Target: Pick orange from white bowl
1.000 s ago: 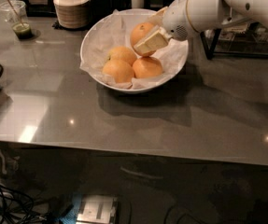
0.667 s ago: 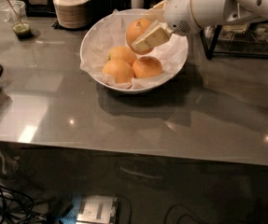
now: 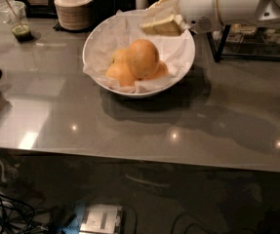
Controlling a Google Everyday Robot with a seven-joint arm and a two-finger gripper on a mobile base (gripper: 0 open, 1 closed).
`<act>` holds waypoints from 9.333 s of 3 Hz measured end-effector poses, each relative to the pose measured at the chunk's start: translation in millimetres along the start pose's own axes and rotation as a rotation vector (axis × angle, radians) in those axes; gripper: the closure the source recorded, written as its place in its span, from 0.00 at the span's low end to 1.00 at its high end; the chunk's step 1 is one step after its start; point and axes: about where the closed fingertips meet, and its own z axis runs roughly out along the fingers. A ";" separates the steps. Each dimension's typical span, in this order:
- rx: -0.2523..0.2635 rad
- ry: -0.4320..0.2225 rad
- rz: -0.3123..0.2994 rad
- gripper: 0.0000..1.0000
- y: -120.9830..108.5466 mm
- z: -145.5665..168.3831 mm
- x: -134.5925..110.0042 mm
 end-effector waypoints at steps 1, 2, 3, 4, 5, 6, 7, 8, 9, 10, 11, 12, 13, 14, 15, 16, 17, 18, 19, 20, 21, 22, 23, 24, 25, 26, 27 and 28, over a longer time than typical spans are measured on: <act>-0.009 -0.059 0.010 1.00 13.7 -16.8 -5.7; -0.043 -0.070 0.021 1.00 19.9 -20.7 -3.7; -0.043 -0.070 0.021 0.81 20.0 -20.7 -3.8; -0.043 -0.070 0.021 0.58 20.0 -20.7 -3.8; -0.053 -0.061 0.016 0.35 20.9 -19.0 -5.6; -0.088 0.009 -0.001 0.11 19.2 -19.3 -5.7; -0.145 0.107 -0.034 0.00 19.6 -16.7 -8.0; -0.198 0.175 -0.040 0.01 22.7 -8.0 -3.9; -0.232 0.189 0.004 0.13 30.0 9.3 8.5; -0.231 0.174 0.049 0.17 33.8 21.1 17.4; -0.226 0.129 0.122 0.19 41.4 35.4 32.0; -0.226 0.103 0.192 0.22 50.4 44.0 47.5; -0.234 0.102 0.248 0.24 59.0 48.5 62.7; -0.251 0.144 0.290 0.26 68.8 44.3 78.2; -0.260 0.173 0.307 0.26 74.0 39.7 85.1; -0.262 0.199 0.322 0.28 77.2 34.3 90.3; -0.259 0.204 0.336 0.45 80.4 32.5 93.2; -0.257 0.183 0.348 0.68 84.2 35.5 94.9; -0.256 0.175 0.350 0.91 83.7 35.9 92.9; -0.199 0.074 0.340 1.00 75.4 31.9 83.1; -0.104 -0.108 0.290 1.00 53.5 17.1 53.9; -0.015 -0.265 0.217 1.00 37.0 -8.0 20.3; 0.014 -0.327 0.129 1.00 36.2 -38.3 -12.4; 0.002 -0.287 0.049 1.00 52.7 -62.9 -37.5; -0.039 -0.242 0.010 1.00 71.9 -77.5 -50.7; -0.108 -0.250 -0.012 1.00 92.5 -81.8 -50.0; -0.177 -0.276 -0.032 1.00 108.6 -80.7 -48.0; -0.249 -0.306 -0.058 1.00 122.9 -75.4 -49.2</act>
Offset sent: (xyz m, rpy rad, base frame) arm -0.0326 -0.0155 -0.0064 0.0538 0.0555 0.0938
